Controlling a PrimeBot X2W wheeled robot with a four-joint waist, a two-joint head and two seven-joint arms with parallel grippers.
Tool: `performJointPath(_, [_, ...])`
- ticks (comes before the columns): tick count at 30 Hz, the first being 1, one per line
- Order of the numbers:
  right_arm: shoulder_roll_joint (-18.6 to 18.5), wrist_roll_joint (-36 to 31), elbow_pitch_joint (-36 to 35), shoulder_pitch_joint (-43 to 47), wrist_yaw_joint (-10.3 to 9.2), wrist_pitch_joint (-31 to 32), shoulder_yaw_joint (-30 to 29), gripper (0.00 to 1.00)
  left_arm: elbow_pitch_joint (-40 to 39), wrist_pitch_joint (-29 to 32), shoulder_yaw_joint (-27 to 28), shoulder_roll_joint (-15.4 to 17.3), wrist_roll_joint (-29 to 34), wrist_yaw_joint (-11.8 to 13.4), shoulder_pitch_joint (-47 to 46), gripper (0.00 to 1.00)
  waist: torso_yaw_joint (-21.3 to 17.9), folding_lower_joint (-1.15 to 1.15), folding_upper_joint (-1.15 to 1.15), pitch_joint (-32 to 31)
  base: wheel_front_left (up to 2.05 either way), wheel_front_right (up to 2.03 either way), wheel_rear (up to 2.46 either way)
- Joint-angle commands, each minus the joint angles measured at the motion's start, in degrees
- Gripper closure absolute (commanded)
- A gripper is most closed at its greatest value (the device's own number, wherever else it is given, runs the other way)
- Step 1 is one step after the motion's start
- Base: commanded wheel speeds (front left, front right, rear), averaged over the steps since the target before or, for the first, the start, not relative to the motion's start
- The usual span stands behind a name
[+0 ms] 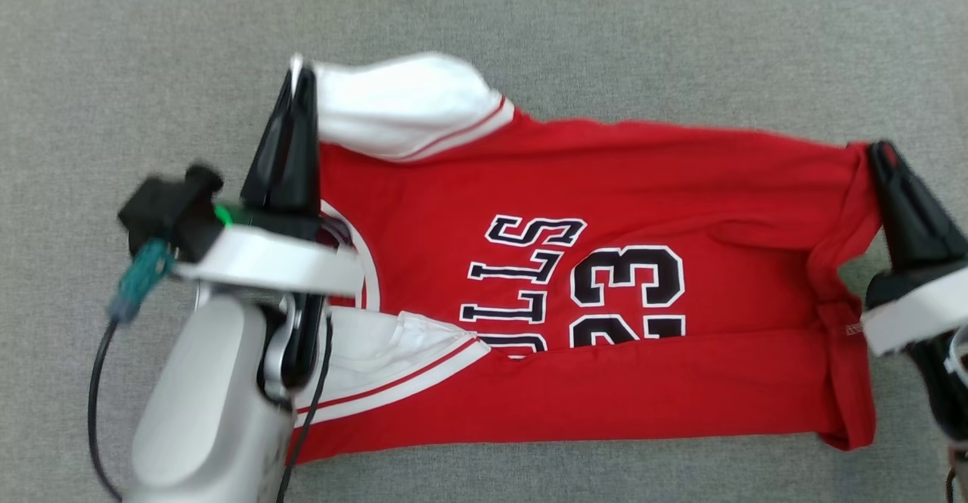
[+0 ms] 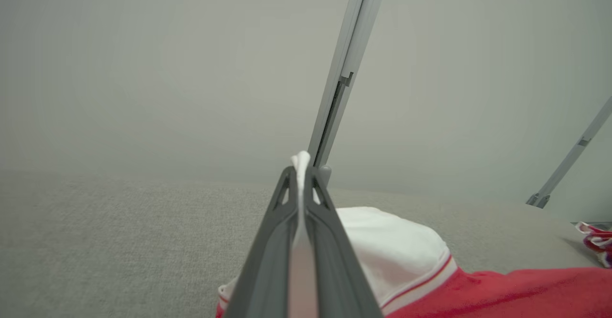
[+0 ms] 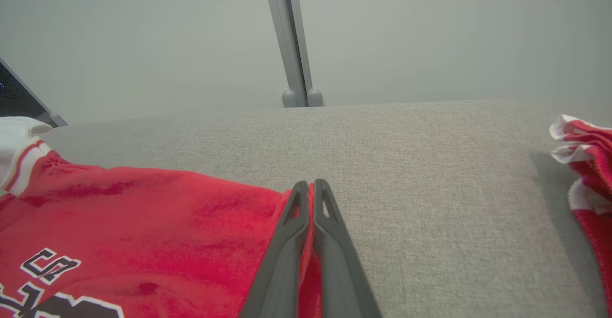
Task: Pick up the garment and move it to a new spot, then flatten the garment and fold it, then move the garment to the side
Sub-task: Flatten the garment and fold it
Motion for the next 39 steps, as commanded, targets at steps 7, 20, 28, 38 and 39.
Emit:
performJointPath(7, [4.11, 0.33, -1.65, 9.35, 0.01, -1.07, -1.81, 1.0, -13.16, 4.27, 1.64, 2.44, -2.62, 3.93, 18.05, 1.0, -0.49, 0.0, 0.0, -4.15, 0.0, 0.0, 0.0])
performJointPath(20, [7.17, -0.91, 0.66, 14.67, 0.0, -6.88, -3.03, 1.0, -21.16, 12.56, 0.41, 2.96, -6.02, 8.09, 33.54, 1.0, -0.17, 0.0, 0.0, -7.4, 0.0, 0.0, 0.0])
performJointPath(28, [9.15, -0.57, 3.18, 17.77, 0.01, -5.77, -2.51, 0.0, -16.55, 13.43, 0.24, 1.88, -9.35, 7.56, 35.67, 0.0, -0.19, 0.0, 0.0, -9.09, 0.0, 0.0, 0.0])
performJointPath(38, [10.72, -6.14, 0.38, 16.86, 0.01, -9.3, -3.94, 0.0, -14.21, 2.22, 0.36, 2.89, -0.23, 10.23, 31.67, 0.0, -1.46, 0.0, 0.0, -12.01, 0.0, 0.0, 0.0])
performJointPath(39, [10.76, -7.12, -0.41, 16.51, 0.01, -9.28, -4.23, 0.0, -14.42, 1.56, 0.61, 3.04, 0.61, 10.6, 31.0, 0.0, -1.62, 0.0, 0.0, -12.31, 0.0, 0.0, 0.0])
